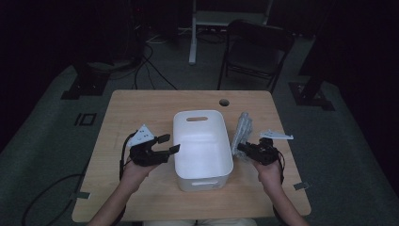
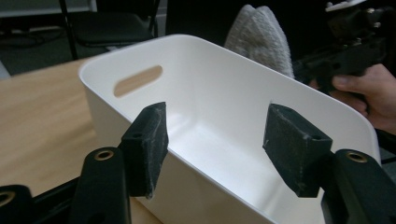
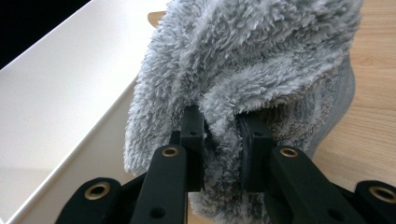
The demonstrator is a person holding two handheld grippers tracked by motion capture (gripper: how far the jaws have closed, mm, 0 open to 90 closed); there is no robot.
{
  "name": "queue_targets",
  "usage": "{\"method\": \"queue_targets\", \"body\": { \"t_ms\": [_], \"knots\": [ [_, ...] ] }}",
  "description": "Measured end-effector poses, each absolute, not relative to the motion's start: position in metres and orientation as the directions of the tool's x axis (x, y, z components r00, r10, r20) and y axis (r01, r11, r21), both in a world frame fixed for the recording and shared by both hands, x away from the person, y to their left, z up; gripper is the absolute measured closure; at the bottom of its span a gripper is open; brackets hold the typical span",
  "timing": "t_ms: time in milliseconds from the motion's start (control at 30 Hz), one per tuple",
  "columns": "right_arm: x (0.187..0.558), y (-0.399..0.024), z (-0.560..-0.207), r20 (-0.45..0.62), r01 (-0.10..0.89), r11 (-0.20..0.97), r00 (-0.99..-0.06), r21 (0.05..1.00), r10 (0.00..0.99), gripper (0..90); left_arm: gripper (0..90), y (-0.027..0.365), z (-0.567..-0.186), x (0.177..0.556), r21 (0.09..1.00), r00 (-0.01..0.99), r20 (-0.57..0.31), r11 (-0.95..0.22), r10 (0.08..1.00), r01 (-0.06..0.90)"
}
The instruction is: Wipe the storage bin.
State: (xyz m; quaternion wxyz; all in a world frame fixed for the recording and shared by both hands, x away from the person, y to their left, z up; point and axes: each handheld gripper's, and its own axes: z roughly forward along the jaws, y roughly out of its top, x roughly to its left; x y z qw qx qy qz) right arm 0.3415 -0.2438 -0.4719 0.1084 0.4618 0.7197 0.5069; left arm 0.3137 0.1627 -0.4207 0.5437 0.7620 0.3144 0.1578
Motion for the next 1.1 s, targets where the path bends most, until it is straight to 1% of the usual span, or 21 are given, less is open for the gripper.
{"method": "queue_targets", "body": {
  "t_ms": [267,400,600,667,767,867,933,967,1033,1067,1100],
  "knots": [
    [0.342,-0.243,-0.473,0.312,0.558,0.066,-0.554,0.827,0.772,75.2,40.5,0.17,-0.426,0.358,0.922,0.754,-0.085,-0.236,0.652,0.307],
    [0.342,-0.242,-0.474,0.313,0.56,0.068,-0.555,0.826,0.771,75.2,40.1,0.171,-0.431,0.38,0.923,0.77,-0.103,-0.228,0.63,0.309],
    [0.342,-0.242,-0.476,0.314,0.563,0.07,-0.556,0.824,0.77,75.2,40.3,0.171,-0.432,0.409,0.929,0.759,-0.079,-0.229,0.646,0.291],
    [0.342,-0.242,-0.476,0.316,0.564,0.071,-0.557,0.823,0.768,75.2,40.3,0.172,-0.432,0.418,0.931,0.769,-0.099,-0.214,0.631,0.296],
    [0.342,-0.241,-0.477,0.315,0.564,0.075,-0.561,0.822,0.766,75.2,40.4,0.169,-0.432,0.434,0.929,0.775,-0.104,-0.218,0.623,0.299],
    [0.342,-0.239,-0.479,0.315,0.569,0.083,-0.565,0.818,0.762,75.2,40.3,0.163,-0.436,0.447,0.918,0.779,-0.093,-0.249,0.62,0.308],
    [0.342,-0.239,-0.48,0.319,0.572,0.083,-0.565,0.816,0.761,75.2,40.3,0.16,-0.439,0.455,0.914,0.793,-0.1,-0.26,0.601,0.312],
    [0.342,-0.239,-0.48,0.317,0.571,0.084,-0.567,0.817,0.761,75.2,40.3,0.158,-0.44,0.458,0.91,0.783,-0.093,-0.267,0.615,0.317],
    [0.342,-0.239,-0.48,0.315,0.568,0.084,-0.566,0.819,0.762,75.2,40.5,0.156,-0.443,0.463,0.906,0.79,-0.107,-0.268,0.604,0.328],
    [0.341,-0.239,-0.48,0.313,0.567,0.084,-0.565,0.819,0.763,75.2,40.6,0.154,-0.444,0.466,0.902,0.785,-0.096,-0.281,0.612,0.329],
    [0.341,-0.24,-0.48,0.314,0.568,0.082,-0.564,0.819,0.764,75.2,41.1,0.153,-0.446,0.468,0.902,0.797,-0.11,-0.277,0.594,0.331]
  ]
}}
